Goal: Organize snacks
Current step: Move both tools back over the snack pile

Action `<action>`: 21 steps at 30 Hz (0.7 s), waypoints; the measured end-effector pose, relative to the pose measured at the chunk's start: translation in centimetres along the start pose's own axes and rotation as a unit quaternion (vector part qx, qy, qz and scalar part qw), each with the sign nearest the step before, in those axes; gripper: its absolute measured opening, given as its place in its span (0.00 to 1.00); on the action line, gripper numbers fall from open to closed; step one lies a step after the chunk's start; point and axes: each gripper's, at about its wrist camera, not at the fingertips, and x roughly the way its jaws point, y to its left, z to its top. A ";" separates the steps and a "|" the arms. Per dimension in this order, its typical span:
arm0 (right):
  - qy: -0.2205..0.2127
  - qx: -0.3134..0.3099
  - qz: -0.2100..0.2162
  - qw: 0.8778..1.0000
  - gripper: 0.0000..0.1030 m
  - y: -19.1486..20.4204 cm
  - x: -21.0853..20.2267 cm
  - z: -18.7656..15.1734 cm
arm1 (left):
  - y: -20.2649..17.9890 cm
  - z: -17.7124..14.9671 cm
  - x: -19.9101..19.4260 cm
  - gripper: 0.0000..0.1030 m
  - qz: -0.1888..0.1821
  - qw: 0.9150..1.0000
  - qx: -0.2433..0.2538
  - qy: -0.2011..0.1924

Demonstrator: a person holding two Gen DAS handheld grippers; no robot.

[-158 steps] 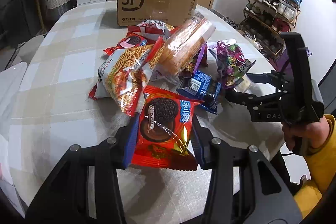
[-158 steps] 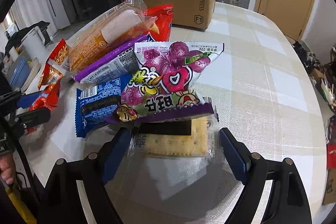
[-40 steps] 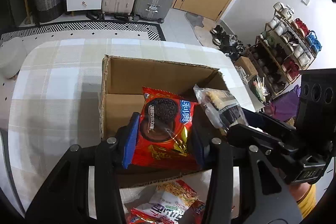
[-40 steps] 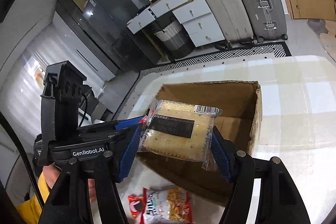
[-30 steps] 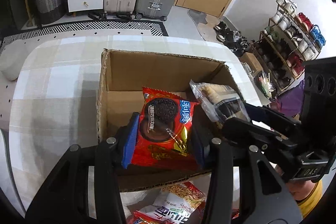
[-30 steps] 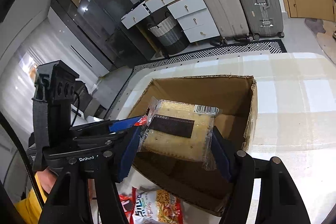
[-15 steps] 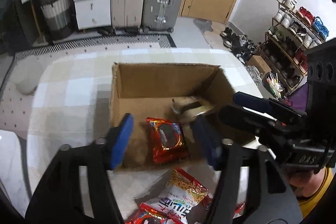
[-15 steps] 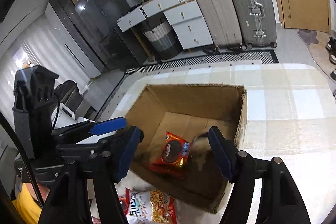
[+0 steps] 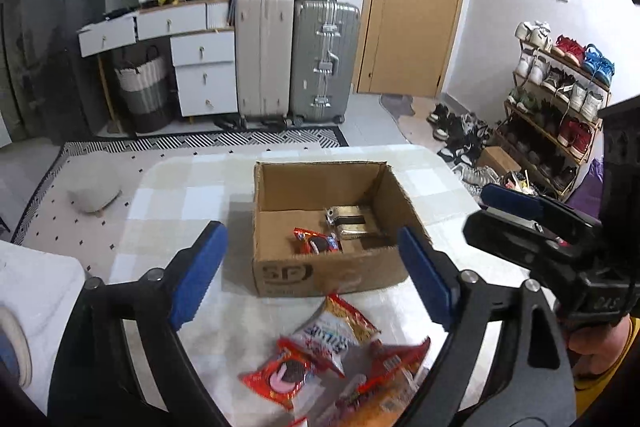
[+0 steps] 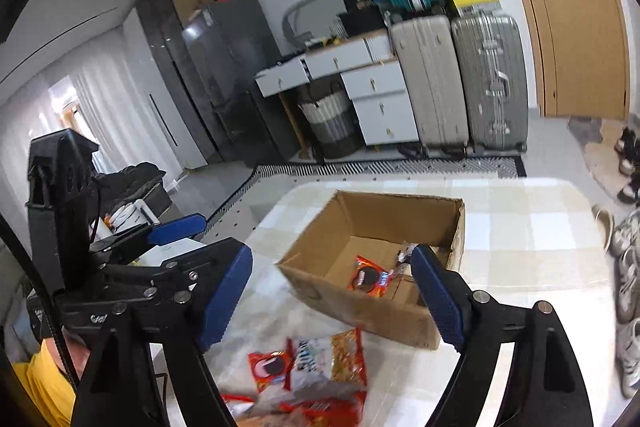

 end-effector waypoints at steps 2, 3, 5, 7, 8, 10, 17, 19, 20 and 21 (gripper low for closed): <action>-0.010 -0.014 -0.002 1.000 0.83 1.3 -1.6 -0.5 | -0.1 -1.0 -2.7 0.99 0.005 1.000 -0.003 -0.014; -0.018 -0.022 -0.002 1.000 0.86 2.1 -2.7 -0.9 | -0.2 -1.6 -3.8 0.99 0.007 1.000 -0.005 -0.023; -0.034 -0.033 -0.001 0.999 0.90 3.5 -4.4 -1.8 | -0.3 -2.8 -6.4 0.99 0.006 0.999 -0.004 -0.037; -0.049 -0.045 -0.003 0.998 0.93 4.8 -6.1 -2.9 | -0.3 -4.0 -8.4 0.99 0.012 0.999 0.000 -0.046; -0.055 -0.050 -0.005 0.997 0.94 5.3 -6.9 -3.6 | -0.4 -4.7 -9.6 0.99 0.018 0.998 0.001 -0.054; -0.067 -0.059 -0.012 0.996 0.96 6.3 -8.5 -5.1 | -0.4 -6.2 -11.6 0.99 0.024 0.998 0.004 -0.065; -0.110 -0.059 -0.037 0.992 0.99 7.3 -12.5 -10.4 | 0.8 -12.7 -16.4 0.99 0.027 0.997 0.002 -0.067; -0.106 -0.062 -0.040 0.992 0.99 7.3 -12.9 -11.7 | 1.0 -14.8 -17.1 0.99 0.033 0.998 0.006 -0.061; -0.103 -0.063 -0.040 0.992 0.99 7.4 -12.9 -12.2 | 1.2 -15.4 -17.1 0.99 0.034 0.998 0.004 -0.058; -0.095 -0.063 -0.041 0.993 0.99 7.5 -12.8 -13.0 | 1.4 -16.0 -16.9 0.99 0.033 0.998 0.003 -0.053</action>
